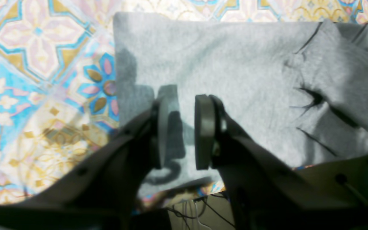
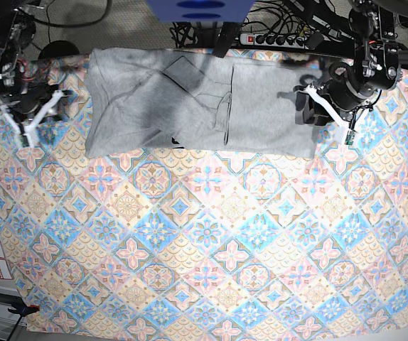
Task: Fold the T-shirt properly
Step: 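Drag the left gripper's shirt edge inward toward the right gripper, then grasp the folded band's end with the right gripper and hold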
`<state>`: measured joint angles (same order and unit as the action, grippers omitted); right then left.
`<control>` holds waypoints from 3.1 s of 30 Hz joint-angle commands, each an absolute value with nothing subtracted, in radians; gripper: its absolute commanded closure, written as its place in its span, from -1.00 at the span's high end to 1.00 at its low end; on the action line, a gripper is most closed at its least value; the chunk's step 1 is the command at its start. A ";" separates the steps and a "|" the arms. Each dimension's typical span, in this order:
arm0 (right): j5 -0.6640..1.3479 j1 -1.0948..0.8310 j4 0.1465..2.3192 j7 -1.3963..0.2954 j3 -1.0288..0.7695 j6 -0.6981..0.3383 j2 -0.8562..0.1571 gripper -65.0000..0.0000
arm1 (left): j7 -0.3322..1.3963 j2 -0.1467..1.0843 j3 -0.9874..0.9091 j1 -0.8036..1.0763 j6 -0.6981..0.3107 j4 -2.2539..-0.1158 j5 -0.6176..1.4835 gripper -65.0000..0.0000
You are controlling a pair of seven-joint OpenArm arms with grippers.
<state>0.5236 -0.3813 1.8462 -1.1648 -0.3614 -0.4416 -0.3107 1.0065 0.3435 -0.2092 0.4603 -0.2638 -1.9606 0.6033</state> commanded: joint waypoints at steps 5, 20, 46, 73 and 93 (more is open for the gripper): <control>0.615 -0.369 1.860 -1.176 -0.298 -0.444 -0.326 -0.14 | 0.992 0.354 -0.214 0.458 -0.265 -1.933 0.611 -0.51; 0.621 -0.341 1.796 -1.202 -0.213 -0.444 -0.318 0.17 | 0.992 0.354 -0.209 0.458 -0.266 -1.908 0.613 -0.50; 0.621 -0.200 1.497 -1.159 -0.147 -0.444 -0.262 0.40 | 0.992 0.354 -0.208 0.458 -0.268 -1.908 0.613 -0.50; 0.619 -0.209 1.527 -1.135 -0.153 -0.444 -0.271 0.40 | 0.992 0.352 -0.206 0.435 -0.269 -1.906 0.613 -0.50; 0.618 -0.202 1.402 -1.130 -0.186 -0.444 -0.275 0.40 | 0.992 0.351 -0.206 0.433 -0.269 -1.906 0.613 -0.50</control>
